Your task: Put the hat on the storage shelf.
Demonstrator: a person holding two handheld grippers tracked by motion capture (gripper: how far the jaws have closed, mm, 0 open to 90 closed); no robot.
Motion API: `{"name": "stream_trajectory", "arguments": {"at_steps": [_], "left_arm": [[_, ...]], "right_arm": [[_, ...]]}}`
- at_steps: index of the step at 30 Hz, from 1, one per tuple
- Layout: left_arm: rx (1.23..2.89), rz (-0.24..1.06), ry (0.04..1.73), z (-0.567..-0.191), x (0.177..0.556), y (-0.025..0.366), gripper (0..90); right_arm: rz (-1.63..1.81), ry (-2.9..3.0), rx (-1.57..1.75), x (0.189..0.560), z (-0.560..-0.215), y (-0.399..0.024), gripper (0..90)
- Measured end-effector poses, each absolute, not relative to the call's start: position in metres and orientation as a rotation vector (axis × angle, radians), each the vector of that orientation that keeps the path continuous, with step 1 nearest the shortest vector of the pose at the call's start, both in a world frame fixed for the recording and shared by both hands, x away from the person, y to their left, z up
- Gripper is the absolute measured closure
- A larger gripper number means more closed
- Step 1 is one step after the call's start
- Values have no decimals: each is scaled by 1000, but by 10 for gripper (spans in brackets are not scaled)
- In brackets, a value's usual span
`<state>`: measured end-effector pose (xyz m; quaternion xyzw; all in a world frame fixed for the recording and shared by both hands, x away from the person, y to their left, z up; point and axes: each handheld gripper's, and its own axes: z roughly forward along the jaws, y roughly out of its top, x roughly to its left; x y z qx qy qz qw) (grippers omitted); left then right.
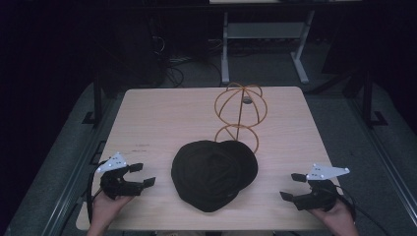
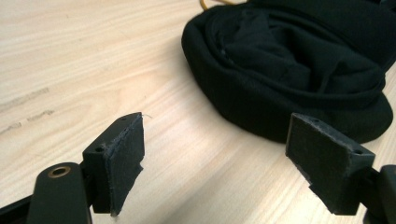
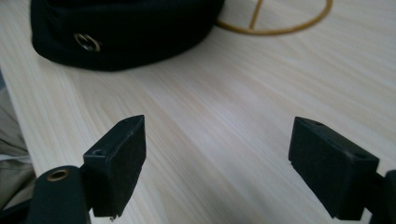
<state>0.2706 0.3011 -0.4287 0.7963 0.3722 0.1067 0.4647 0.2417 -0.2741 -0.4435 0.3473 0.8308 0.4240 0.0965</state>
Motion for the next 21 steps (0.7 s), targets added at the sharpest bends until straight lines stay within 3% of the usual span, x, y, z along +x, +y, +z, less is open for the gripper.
{"name": "stream_trajectory", "arguments": {"at_steps": [8,21], "left_arm": [[1975,282,910,-428,266,303,190],[1964,279,908,-429,267,305,189]], "right_arm": [[1268,2512,902,246,-414,-241,142],[1262,2634,649,260,-372,-168,160]]}}
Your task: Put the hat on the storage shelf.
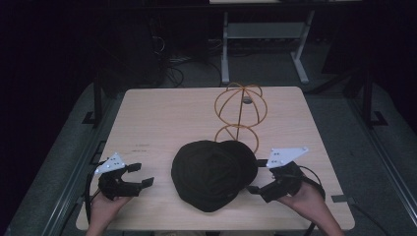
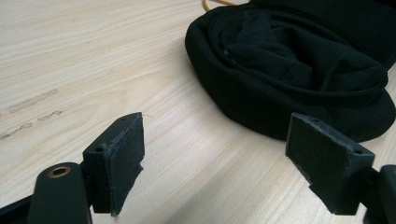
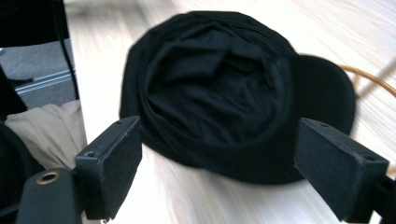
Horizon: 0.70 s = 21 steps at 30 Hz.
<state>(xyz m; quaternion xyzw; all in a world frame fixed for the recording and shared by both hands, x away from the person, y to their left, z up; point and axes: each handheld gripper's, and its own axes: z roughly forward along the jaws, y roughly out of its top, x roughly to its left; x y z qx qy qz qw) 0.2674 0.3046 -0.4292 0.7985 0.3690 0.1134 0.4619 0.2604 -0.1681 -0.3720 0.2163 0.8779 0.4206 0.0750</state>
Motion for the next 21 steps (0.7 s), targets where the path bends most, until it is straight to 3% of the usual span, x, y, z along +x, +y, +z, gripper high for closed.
{"name": "stream_trajectory", "arguments": {"at_steps": [10,17,21], "left_arm": [[1977,270,900,-431,269,303,190],[1978,263,901,-432,270,303,190],[1976,262,899,-432,270,303,190]], "right_arm": [[1186,2733,501,270,-373,-113,244],[1147,2820,411,271,-383,-78,346],[1103,2862,370,272,-392,-65,447]]}}
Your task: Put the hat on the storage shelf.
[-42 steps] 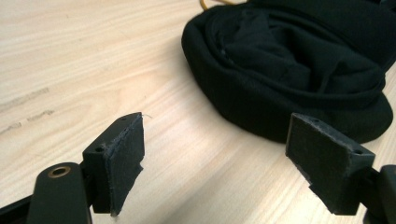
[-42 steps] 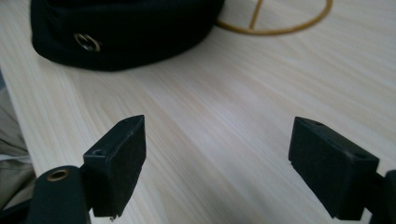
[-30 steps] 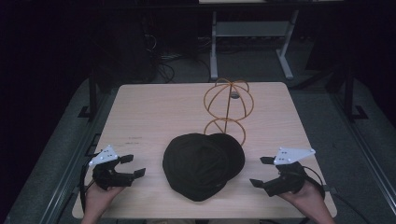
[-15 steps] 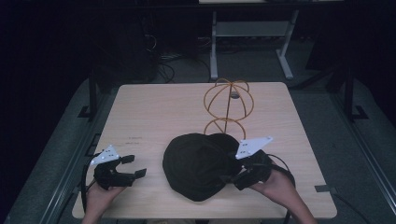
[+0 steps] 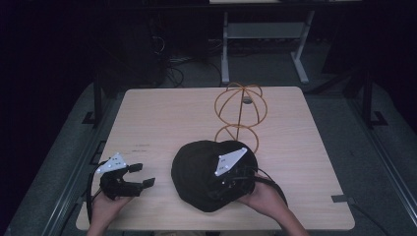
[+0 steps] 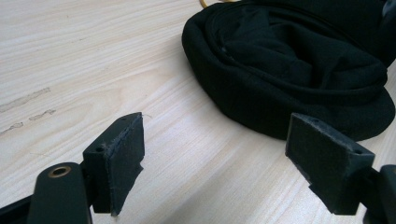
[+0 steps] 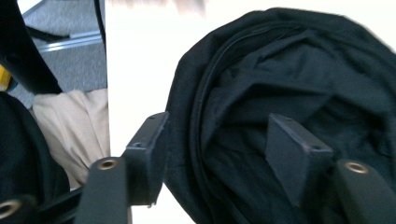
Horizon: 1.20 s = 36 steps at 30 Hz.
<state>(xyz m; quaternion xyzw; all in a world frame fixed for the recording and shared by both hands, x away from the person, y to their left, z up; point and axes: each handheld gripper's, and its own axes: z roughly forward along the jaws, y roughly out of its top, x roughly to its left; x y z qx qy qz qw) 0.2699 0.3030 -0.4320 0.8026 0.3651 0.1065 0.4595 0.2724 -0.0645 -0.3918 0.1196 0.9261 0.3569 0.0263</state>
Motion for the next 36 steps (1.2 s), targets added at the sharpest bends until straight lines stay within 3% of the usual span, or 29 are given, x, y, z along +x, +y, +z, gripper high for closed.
{"name": "stream_trajectory", "arguments": {"at_steps": [2,15,29,36], "left_arm": [[1975,259,901,-433,271,303,190],[1981,260,898,-432,270,302,190],[1990,255,895,-433,270,300,190],[1987,249,893,-433,269,299,192]], "right_arm": [[1063,2890,342,272,-397,-56,505],[867,2994,298,274,-426,-27,585],[751,3004,310,268,-433,-16,771],[797,2982,296,264,-427,-19,793]]}}
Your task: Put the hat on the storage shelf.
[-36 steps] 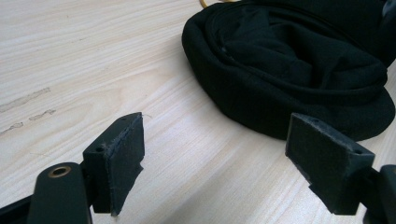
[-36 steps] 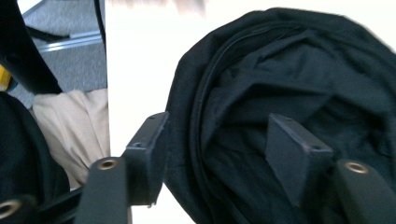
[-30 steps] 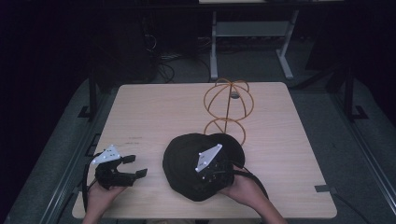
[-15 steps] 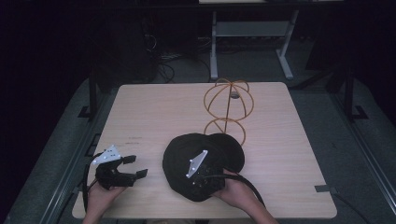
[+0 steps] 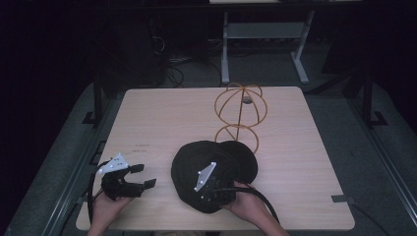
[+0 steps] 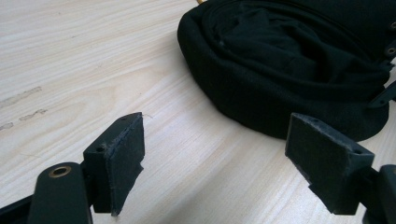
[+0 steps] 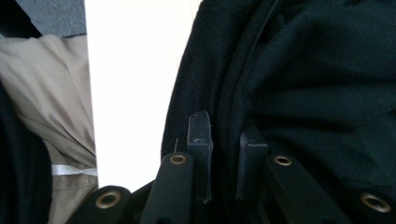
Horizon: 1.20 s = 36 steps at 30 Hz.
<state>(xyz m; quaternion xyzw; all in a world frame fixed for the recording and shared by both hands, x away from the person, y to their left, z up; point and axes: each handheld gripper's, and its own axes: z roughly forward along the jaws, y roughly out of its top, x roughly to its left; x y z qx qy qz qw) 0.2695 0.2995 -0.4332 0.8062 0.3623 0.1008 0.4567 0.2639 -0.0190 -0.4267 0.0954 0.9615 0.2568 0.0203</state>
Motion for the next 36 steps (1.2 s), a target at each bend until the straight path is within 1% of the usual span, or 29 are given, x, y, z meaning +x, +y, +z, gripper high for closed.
{"name": "stream_trajectory", "arguments": {"at_steps": [4,8,9,12,15,16,24,28,31,32,36], "left_arm": [[1988,240,883,-433,269,299,193],[1979,228,868,-431,268,296,195],[1979,228,868,-431,268,296,195],[1956,214,844,-428,267,294,195],[1950,210,829,-425,265,291,194],[1948,203,805,-423,264,288,194],[1936,192,721,-410,258,273,188],[1885,164,660,-398,256,265,181],[1858,152,636,-392,254,261,178],[1846,146,605,-387,252,257,176],[1808,129,551,-376,246,253,168]], "right_arm": [[844,2963,286,262,-420,-22,793],[981,2950,299,259,-401,-30,793],[981,2950,299,259,-401,-30,793],[1074,2917,308,259,-384,-38,794],[1127,2896,299,260,-374,-42,794],[1186,2890,297,261,-366,-46,794],[1326,2870,303,264,-340,-54,794],[1415,2838,302,266,-319,-57,795],[1434,2829,292,268,-313,-58,794],[1438,2827,292,269,-308,-58,794],[1443,2823,305,271,-305,-57,795]]}}
